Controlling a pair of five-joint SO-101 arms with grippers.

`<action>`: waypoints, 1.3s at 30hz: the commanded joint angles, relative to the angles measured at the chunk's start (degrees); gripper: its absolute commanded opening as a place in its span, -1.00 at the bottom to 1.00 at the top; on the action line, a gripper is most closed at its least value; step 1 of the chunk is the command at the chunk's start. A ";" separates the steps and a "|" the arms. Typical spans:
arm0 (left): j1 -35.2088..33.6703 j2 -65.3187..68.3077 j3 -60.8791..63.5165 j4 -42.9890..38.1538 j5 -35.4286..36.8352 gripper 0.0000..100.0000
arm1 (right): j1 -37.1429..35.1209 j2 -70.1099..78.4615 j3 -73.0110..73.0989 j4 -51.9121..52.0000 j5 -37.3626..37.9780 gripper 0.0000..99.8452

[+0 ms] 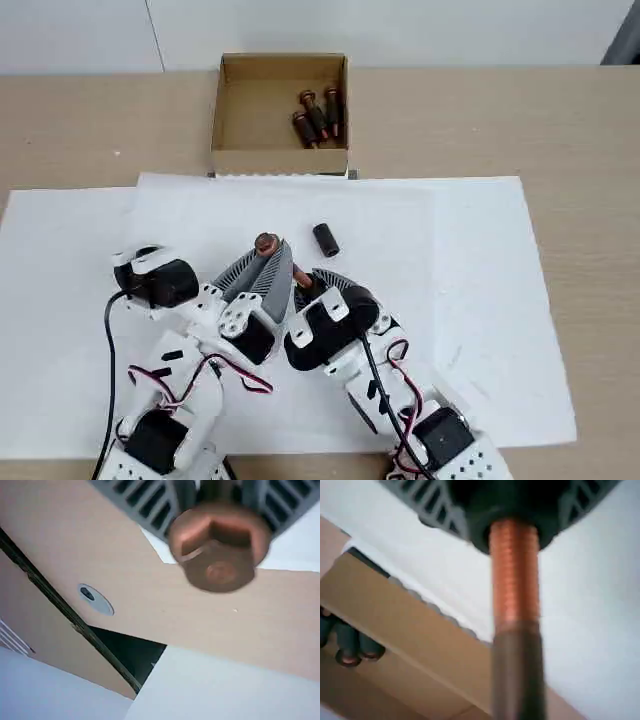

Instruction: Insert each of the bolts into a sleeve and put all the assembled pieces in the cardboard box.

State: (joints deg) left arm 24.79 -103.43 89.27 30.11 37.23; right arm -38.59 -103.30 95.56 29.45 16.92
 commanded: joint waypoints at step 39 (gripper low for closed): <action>2.02 -0.53 6.90 6.86 -13.45 -0.55 | -0.48 -0.57 0.88 -2.24 0.53 -0.99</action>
State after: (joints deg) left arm 28.57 -103.96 96.04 36.09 25.89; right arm -38.86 -102.95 95.65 29.27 17.01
